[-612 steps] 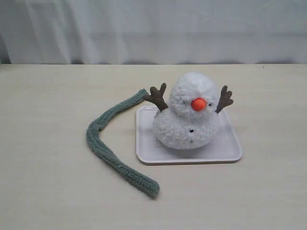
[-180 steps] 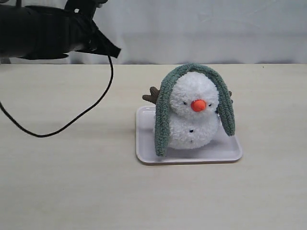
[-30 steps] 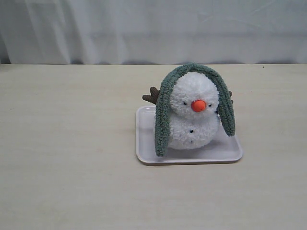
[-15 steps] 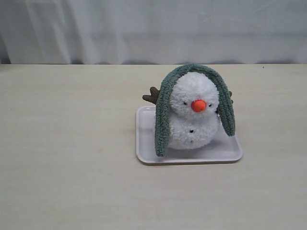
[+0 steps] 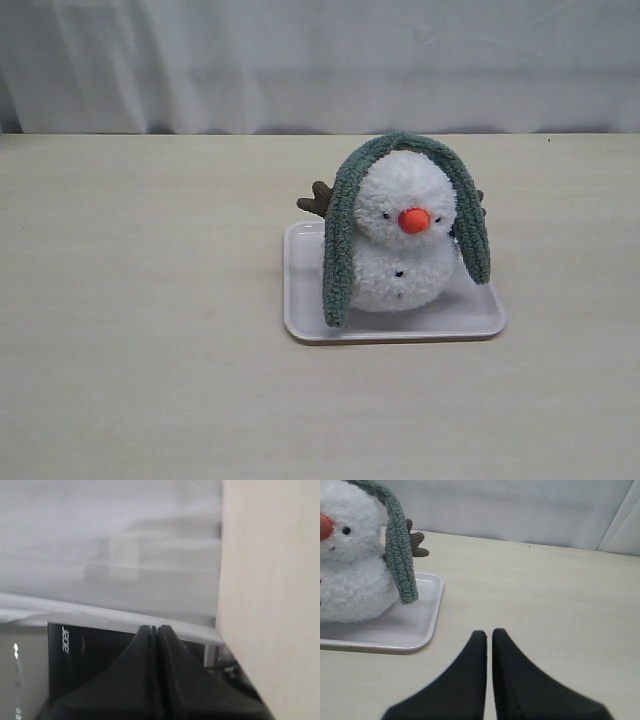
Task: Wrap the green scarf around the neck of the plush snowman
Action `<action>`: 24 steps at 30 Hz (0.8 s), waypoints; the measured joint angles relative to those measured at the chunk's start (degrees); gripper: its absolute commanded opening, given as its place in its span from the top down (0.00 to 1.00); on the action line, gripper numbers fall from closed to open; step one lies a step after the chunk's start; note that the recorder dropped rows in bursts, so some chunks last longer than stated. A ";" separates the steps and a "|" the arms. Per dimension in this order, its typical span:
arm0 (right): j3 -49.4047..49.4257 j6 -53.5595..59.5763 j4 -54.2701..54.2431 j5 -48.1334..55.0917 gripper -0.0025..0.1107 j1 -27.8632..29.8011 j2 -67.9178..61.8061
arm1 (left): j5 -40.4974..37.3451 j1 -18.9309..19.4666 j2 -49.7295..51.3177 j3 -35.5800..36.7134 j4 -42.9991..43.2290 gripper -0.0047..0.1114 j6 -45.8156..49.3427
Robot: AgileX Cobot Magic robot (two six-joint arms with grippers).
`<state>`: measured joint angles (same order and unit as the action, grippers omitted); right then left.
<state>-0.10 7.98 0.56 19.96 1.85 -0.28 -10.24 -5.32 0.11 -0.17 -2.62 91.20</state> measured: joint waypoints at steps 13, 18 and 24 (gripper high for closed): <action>0.00 0.00 0.00 0.00 0.94 0.00 0.00 | 4.52 0.00 0.00 0.00 -43.37 0.96 -31.38; 0.00 0.00 0.00 0.00 0.94 0.00 0.00 | -2.45 0.00 0.00 0.00 -35.34 0.96 -32.42; 0.00 0.00 0.00 0.00 0.94 0.00 0.00 | -5.23 0.00 0.00 0.00 -16.81 0.96 -33.34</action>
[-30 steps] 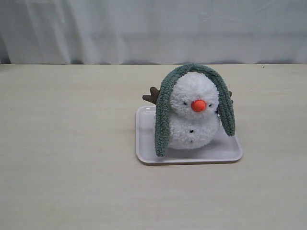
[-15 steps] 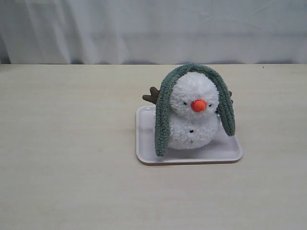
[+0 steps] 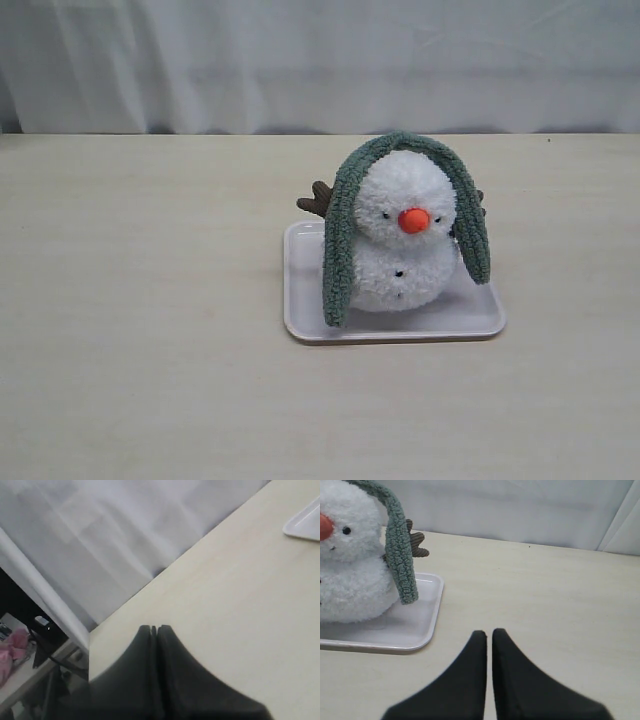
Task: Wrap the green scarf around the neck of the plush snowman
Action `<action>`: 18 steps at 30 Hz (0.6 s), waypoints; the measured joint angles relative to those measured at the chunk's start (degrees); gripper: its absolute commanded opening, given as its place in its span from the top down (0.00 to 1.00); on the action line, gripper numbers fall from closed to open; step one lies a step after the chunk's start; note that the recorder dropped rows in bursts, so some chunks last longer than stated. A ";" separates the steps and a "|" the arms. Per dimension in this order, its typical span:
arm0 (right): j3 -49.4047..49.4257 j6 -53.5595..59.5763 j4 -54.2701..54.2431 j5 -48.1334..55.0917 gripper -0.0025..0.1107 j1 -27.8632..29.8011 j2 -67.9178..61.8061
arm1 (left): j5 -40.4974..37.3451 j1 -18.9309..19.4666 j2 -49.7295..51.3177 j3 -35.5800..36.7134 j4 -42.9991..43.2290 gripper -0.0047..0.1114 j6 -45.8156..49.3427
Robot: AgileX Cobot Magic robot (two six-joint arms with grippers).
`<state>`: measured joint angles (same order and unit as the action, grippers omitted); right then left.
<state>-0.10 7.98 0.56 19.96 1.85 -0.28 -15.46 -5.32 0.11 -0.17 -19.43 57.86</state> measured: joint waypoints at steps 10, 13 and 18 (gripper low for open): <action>0.00 0.00 0.00 0.00 0.94 0.00 0.00 | -2.00 0.00 0.00 0.00 3.71 0.96 -40.18; 0.00 0.00 0.00 0.00 0.94 0.00 0.00 | -2.42 0.00 0.00 0.00 3.96 0.96 -44.94; 0.00 0.00 0.00 0.00 0.94 0.00 0.00 | -2.45 0.00 0.00 0.00 3.96 0.96 -46.67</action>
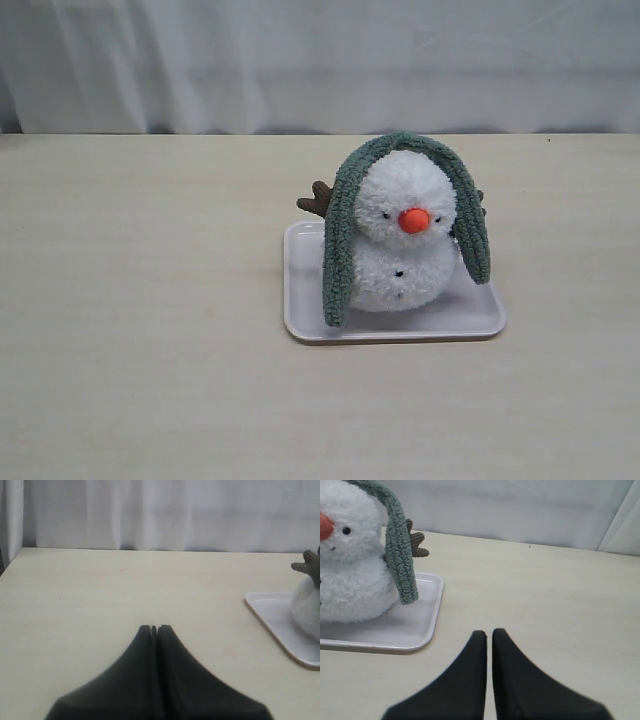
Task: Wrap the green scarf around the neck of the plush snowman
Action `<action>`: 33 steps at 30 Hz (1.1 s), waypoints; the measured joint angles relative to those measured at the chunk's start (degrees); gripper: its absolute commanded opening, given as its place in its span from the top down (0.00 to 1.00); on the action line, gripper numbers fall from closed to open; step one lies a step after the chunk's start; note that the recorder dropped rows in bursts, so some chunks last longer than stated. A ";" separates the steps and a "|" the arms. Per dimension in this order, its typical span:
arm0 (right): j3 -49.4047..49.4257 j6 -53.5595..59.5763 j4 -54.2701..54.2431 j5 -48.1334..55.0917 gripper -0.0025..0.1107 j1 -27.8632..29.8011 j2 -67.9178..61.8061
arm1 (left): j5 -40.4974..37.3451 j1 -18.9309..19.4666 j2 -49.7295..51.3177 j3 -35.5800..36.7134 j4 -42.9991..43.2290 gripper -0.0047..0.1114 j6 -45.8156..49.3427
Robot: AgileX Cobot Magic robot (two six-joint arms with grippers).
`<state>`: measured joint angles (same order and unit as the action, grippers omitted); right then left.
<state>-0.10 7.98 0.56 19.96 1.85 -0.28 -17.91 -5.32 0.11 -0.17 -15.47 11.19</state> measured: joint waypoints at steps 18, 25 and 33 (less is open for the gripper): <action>0.00 0.00 0.00 0.00 0.94 0.00 0.00 | 4.15 0.00 0.00 0.00 16.83 0.96 -3.79; 0.00 0.00 0.00 0.00 0.94 0.00 0.00 | 3.93 0.00 0.00 0.00 16.96 0.96 -9.04; 0.00 0.00 0.00 0.00 0.94 0.00 0.00 | 0.31 0.00 0.00 0.00 18.11 0.96 -9.50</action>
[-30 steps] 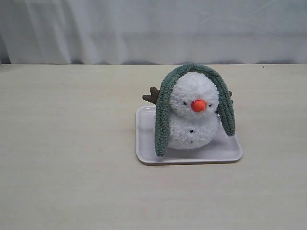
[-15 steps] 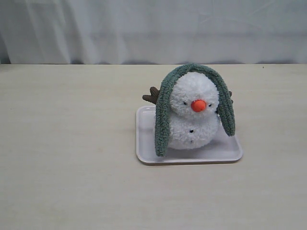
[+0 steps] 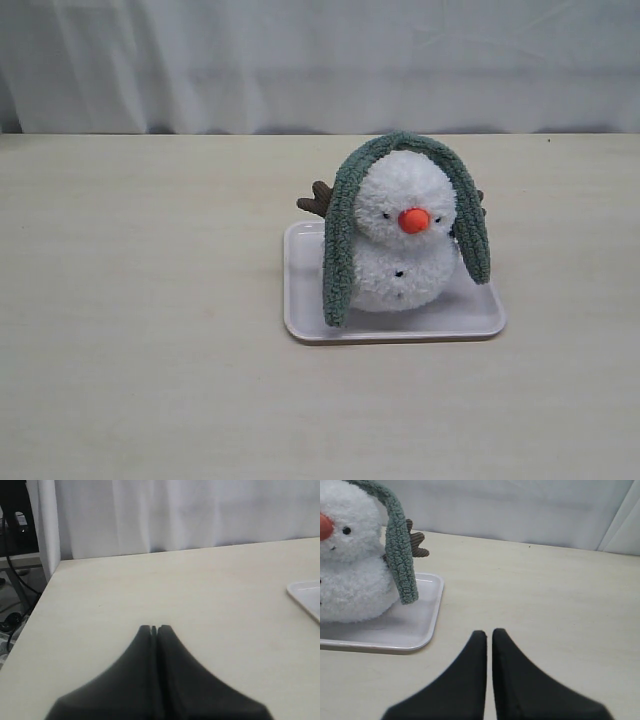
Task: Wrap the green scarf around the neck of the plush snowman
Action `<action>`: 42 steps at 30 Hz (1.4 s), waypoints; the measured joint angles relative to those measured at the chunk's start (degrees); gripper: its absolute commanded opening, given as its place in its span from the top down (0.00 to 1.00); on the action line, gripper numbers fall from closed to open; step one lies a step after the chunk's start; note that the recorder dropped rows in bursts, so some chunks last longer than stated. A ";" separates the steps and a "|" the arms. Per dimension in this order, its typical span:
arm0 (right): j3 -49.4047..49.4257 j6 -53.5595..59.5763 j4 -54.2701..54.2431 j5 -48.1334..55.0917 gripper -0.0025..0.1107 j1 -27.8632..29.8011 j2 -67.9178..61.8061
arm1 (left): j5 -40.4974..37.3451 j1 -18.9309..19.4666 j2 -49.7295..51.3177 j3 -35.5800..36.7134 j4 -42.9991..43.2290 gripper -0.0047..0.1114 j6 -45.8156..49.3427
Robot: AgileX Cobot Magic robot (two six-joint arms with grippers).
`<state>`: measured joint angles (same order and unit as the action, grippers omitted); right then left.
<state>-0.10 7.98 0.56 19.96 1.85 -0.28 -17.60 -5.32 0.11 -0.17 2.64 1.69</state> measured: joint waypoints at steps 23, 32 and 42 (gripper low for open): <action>0.00 0.00 0.00 0.00 0.94 0.00 0.00 | -1.24 0.00 0.00 0.00 -1.03 0.96 -0.18; 0.00 0.00 0.00 0.00 0.94 0.00 0.00 | -1.46 0.00 0.00 0.00 -1.03 0.96 -0.40; 0.00 0.00 0.00 0.00 0.94 0.00 0.00 | -1.23 0.00 0.00 0.00 -1.03 0.96 -0.40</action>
<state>-0.10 7.98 0.56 19.96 1.85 -0.28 -18.83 -5.32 0.11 -0.17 1.61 1.28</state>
